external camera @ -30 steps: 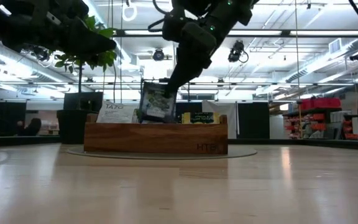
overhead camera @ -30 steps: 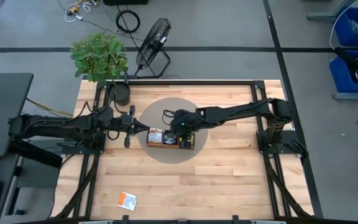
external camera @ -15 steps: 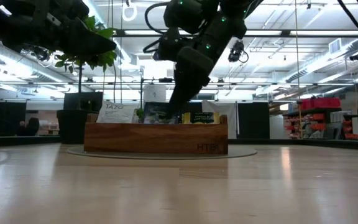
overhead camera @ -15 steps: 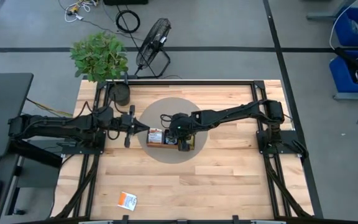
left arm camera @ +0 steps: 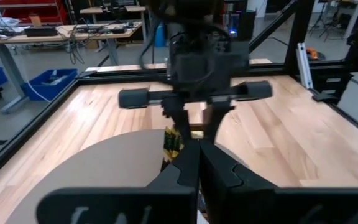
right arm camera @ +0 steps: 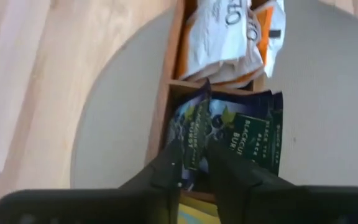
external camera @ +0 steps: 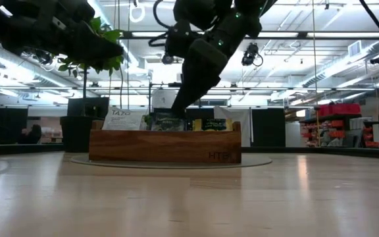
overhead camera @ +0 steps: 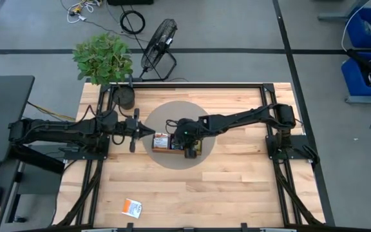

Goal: Pick & Place Tea
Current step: Put the orange tea bag into the left compartment of the wooden organizer

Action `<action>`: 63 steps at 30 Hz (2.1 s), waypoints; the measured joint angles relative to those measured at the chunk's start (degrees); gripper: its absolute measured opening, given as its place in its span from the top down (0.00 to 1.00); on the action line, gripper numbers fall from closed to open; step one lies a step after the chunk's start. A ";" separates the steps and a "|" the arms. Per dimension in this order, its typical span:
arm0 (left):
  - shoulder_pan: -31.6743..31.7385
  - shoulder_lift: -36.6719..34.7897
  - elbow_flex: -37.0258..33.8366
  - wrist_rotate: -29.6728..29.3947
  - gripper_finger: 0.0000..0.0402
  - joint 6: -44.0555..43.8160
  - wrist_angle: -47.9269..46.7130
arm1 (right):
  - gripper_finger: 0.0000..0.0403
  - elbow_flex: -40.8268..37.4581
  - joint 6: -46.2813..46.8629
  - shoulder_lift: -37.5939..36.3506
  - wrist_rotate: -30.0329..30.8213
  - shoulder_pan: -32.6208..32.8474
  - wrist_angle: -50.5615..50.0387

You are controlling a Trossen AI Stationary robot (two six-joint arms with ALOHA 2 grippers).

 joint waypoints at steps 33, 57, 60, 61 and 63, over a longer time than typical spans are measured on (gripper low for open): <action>-18.81 9.11 0.17 -7.85 0.62 -12.74 0.66 | 0.56 -39.16 -2.20 -27.32 4.21 5.34 52.06; -43.98 23.17 0.17 -1.41 0.58 -53.14 0.12 | 0.56 -45.05 0.80 -31.00 4.44 4.90 52.97; -46.74 24.54 0.30 -0.52 0.59 -57.75 -0.78 | 0.56 -45.05 0.48 -31.00 4.96 4.02 52.91; -47.44 25.17 0.94 -0.48 0.59 -58.35 -2.48 | 0.56 -45.05 0.35 -31.00 5.43 3.62 52.80; -48.01 26.59 3.06 -0.36 0.59 -58.18 -5.25 | 0.56 -45.07 0.19 -30.98 5.81 2.70 52.73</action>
